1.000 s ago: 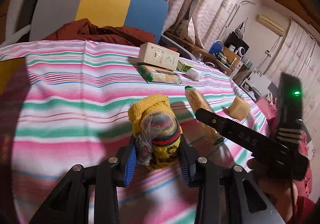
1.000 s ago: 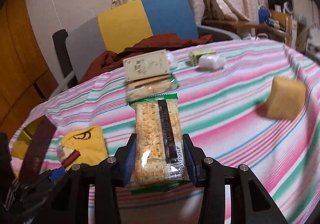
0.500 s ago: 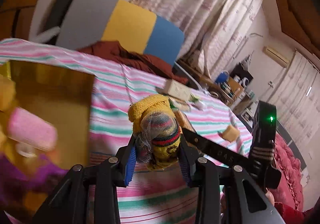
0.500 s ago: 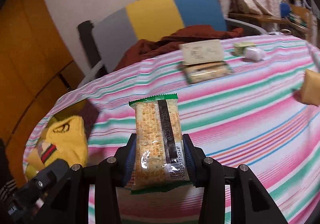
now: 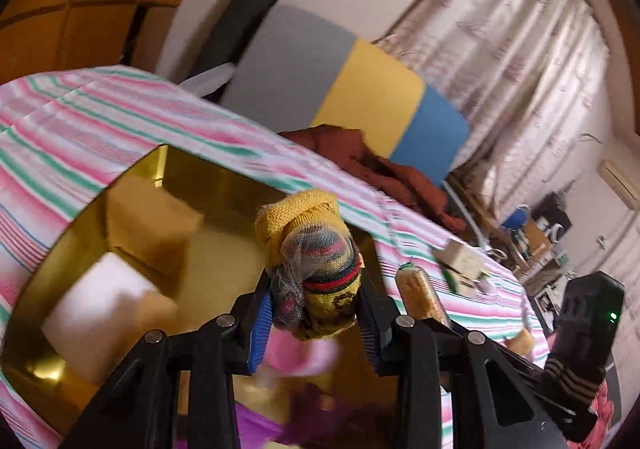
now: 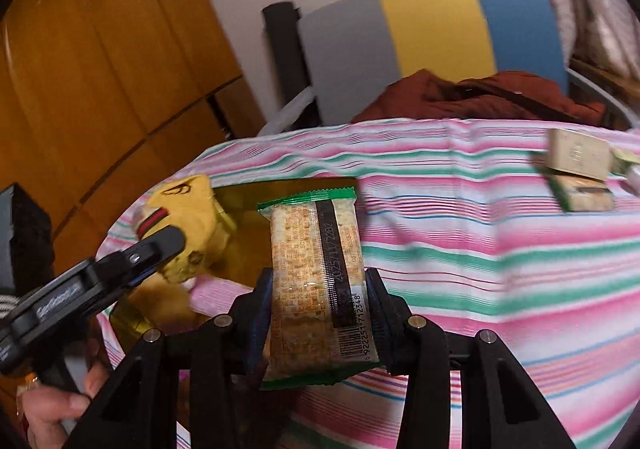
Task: Organize objects
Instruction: 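Carry the cracker packet and knitted doll over the gold tray with both tools, then open both tools to drop the cracker packet and doll into the tray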
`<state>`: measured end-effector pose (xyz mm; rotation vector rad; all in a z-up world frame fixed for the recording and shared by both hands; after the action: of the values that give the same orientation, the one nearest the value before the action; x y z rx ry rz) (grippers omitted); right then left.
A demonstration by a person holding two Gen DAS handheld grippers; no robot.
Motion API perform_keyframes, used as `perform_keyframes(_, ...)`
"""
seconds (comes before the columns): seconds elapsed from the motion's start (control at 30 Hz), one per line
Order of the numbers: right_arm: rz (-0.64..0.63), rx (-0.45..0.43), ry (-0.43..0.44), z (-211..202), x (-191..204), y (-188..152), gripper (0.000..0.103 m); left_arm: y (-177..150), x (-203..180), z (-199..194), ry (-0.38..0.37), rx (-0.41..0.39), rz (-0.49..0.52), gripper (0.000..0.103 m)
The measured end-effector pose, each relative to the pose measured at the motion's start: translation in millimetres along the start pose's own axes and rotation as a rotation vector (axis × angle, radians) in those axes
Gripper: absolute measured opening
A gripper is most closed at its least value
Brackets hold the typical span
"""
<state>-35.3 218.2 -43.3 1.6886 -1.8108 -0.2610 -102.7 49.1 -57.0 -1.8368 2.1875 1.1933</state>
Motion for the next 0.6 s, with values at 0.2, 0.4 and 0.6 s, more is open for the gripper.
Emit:
perform_keyframes(0.2,-0.060,0.054,-0.043,38,19,17,0.044,12,23,26,0.051,0.086,-0.052,0.038)
perform_keyframes(0.4,-0.074,0.077,-0.106,57,17,31,0.047,12,21,37,0.124,0.117,-0.003,0.053)
perform_keyframes(0.6,-0.050,-0.003,-0.082,29,14,27,0.068,10,27,24,0.155,0.079,-0.058,0.067)
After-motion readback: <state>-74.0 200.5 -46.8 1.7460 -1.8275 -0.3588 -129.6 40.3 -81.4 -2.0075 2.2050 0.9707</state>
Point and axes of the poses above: each gripper's, at about its wrist camera, not at the fingertips, and z roughly the way its jaws point, x to its left, y to its top, the point moved 5 cm from there along z, roughly the way its jaws point, and after that the axes turned 14 degrees about x, right-handed, at the moved point
